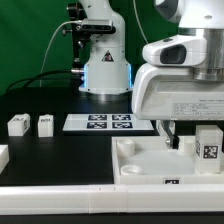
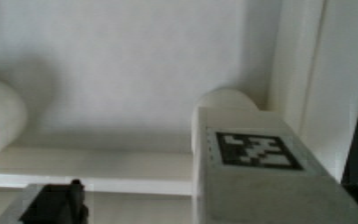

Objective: Assemble one leg

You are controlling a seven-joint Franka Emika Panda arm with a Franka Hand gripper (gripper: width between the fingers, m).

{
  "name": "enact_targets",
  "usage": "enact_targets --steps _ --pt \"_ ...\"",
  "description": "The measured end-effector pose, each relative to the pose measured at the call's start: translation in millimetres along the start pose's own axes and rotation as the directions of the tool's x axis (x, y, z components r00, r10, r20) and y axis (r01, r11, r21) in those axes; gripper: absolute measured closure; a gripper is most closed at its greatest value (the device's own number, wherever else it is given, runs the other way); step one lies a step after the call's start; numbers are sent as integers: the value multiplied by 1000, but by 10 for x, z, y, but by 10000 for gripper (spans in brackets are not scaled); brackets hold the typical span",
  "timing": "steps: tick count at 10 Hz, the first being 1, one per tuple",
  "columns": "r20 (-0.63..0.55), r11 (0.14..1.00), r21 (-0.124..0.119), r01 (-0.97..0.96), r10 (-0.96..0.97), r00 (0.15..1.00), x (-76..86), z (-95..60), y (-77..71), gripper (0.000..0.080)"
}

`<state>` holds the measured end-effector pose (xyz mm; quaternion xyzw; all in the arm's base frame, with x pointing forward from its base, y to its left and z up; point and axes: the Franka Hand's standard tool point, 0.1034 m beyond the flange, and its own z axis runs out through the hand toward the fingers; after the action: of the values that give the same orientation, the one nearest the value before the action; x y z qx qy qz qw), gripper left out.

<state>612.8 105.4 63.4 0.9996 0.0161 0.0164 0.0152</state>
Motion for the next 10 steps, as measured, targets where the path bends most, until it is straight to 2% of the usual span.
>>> enact_targets --steps 1,2,3,4,8,10 --pt "1 1000 0 0 0 1000 -2 5 1 174" --pt "1 1000 0 0 0 1000 -3 6 2 369" --pt "1 1000 0 0 0 1000 -4 8 3 369" --pt "1 1000 -1 0 0 1000 -4 9 4 509" --pt "2 995 3 -98 98 995 -4 10 0 509" --pt "3 942 4 -337 337 942 -5 9 -6 509"
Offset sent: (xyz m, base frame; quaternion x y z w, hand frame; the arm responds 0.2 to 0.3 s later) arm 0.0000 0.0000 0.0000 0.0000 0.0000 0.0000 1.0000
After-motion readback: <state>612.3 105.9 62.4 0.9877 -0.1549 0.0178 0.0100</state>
